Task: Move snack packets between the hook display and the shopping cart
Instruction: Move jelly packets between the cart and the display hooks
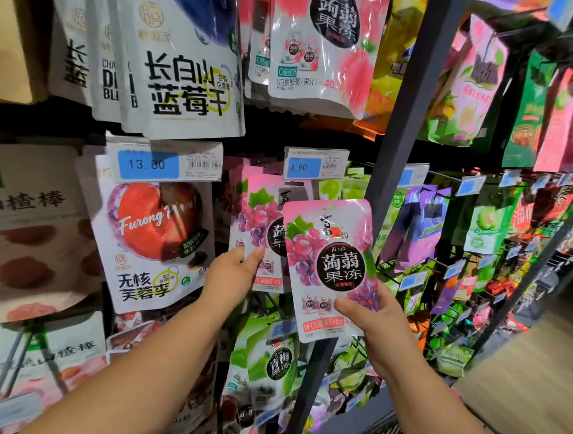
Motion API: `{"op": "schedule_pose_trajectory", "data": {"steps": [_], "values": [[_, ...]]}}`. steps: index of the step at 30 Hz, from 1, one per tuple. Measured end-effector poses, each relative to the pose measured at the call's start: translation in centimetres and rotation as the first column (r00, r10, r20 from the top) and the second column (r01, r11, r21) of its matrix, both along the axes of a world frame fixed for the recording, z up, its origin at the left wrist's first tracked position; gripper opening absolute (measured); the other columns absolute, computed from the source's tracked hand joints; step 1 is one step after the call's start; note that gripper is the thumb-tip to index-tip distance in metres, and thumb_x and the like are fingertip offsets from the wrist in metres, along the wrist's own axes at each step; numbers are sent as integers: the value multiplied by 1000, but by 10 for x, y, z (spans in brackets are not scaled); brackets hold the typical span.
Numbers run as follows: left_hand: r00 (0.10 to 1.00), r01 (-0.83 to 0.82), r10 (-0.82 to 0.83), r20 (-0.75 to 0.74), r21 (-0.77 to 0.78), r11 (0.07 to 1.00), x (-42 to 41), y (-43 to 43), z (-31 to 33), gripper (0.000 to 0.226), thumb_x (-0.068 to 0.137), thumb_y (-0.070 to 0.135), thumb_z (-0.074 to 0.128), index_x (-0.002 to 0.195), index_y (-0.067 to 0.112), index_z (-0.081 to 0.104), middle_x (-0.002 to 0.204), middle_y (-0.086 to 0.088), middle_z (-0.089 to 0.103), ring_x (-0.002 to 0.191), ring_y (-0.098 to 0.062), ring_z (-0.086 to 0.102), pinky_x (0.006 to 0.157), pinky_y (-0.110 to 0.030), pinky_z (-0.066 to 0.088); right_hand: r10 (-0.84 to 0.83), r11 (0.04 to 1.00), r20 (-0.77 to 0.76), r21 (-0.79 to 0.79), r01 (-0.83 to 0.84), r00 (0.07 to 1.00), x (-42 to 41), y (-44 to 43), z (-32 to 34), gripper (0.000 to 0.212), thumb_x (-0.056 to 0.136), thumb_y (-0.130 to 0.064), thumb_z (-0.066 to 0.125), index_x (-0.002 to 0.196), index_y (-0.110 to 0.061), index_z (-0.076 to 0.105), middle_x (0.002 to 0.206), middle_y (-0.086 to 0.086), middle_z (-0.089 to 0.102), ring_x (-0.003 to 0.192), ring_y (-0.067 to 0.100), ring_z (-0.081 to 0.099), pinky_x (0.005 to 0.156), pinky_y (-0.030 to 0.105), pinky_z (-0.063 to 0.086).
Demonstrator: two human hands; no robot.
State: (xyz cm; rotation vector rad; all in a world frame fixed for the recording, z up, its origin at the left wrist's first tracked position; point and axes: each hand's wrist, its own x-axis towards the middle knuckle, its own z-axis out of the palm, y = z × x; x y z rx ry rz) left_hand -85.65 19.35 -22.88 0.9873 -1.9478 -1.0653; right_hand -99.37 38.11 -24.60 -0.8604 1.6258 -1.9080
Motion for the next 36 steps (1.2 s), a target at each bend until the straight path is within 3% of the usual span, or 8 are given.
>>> {"op": "schedule_pose_trajectory", "data": {"steps": [8, 14, 16, 18, 21, 25, 28, 36], "values": [[869, -123, 73, -489, -71, 990, 11, 14, 1, 18, 92, 22, 59, 98, 15, 43, 83, 0, 48, 68, -4, 45, 66, -13, 41, 59, 998, -4, -33, -59, 998, 1, -28, 6, 50, 63, -12, 81, 109, -15, 64, 105, 9, 74, 103, 29, 69, 99, 53, 49], [933, 182, -205, -297, -102, 978, 9, 35, 11, 39, 84, 63, 51, 92, 26, 48, 67, 4, 48, 58, -3, 45, 61, -25, 40, 92, 992, -23, -79, -94, 995, 2, -50, 8, 57, 61, -14, 83, 115, -15, 64, 109, 13, 73, 106, 33, 67, 99, 55, 48], [937, 213, -225, -267, -73, 974, 5, 33, 7, 65, 72, 74, 54, 118, 30, 43, 98, 1, 64, 87, -8, 61, 82, -35, 51, 96, 991, -24, -91, -97, 995, 1, -54, 6, 59, 62, -14, 83, 118, -12, 63, 111, 14, 72, 107, 34, 66, 100, 55, 48], [914, 247, -241, -327, -27, 969, 3, 34, 4, 77, 69, 66, 63, 134, 52, 23, 134, 0, 54, 119, -14, 56, 100, -42, 48, 109, 989, -12, -103, -110, 994, 1, -58, 5, 66, 59, -19, 87, 120, -11, 62, 111, 14, 72, 107, 35, 67, 99, 55, 48], [903, 226, -241, -357, -82, 971, -1, 31, -1, 86, 76, 44, 73, 130, 66, 10, 134, 2, 56, 116, -11, 59, 97, -43, 51, 151, 983, -3, -107, -151, 988, 1, -61, 6, 86, 45, -37, 96, 120, -10, 62, 113, 15, 71, 108, 35, 67, 97, 51, 50], [914, 199, -235, -331, -141, 970, -5, 30, -2, 89, 82, 26, 73, 143, 46, 12, 123, 43, 39, 110, 12, 52, 90, -10, 44, 142, 986, -4, -82, -142, 990, -3, -69, 3, 68, 54, -36, 91, 114, -16, 65, 111, 14, 72, 108, 35, 66, 99, 54, 49], [924, 162, -194, -329, -121, 979, -7, 29, -2, 85, 83, 20, 72, 143, 42, 16, 117, 48, 30, 100, 15, 50, 78, 4, 38, 64, 997, -13, -42, -65, 998, -5, -77, 2, 37, 65, -55, 75, 88, -26, 70, 94, 11, 71, 94, 32, 65, 98, 58, 46], [958, 124, -155, -242, -139, 983, -15, 15, -4, 78, 89, 21, 66, 147, 40, 16, 123, 45, 21, 114, 9, 35, 83, -10, 35, -42, 996, -134, 72, 52, 990, -7, -94, 2, 44, 78, -68, 55, 80, -25, 64, 94, 19, 67, 90, 34, 65, 94, 59, 48]]}}
